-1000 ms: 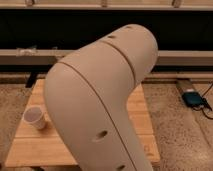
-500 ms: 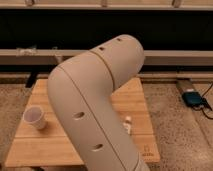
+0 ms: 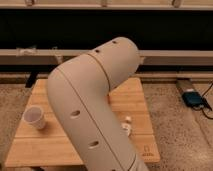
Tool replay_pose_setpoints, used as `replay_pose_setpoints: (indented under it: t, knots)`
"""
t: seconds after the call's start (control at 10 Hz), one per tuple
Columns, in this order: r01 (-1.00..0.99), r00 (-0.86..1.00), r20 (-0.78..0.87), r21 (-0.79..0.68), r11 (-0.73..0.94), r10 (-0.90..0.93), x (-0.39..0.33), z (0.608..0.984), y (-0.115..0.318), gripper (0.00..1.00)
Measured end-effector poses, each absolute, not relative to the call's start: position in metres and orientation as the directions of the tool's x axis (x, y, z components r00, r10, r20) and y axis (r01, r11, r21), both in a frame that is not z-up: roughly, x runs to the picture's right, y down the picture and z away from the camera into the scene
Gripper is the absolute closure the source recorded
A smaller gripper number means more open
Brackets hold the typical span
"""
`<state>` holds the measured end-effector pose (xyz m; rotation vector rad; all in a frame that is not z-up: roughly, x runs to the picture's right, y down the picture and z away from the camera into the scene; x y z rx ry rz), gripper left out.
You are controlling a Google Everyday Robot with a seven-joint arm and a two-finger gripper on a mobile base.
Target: Place the pepper in the ceramic bowl
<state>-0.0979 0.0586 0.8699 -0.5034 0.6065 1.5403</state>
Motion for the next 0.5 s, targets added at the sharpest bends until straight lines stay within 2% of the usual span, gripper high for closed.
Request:
replay_pose_setpoints:
  t: [0.5]
  knots:
    - [-0.998,-0.047,-0.637,0.065,-0.008,0.769,-0.0923,0.8679,0.0585,0.31]
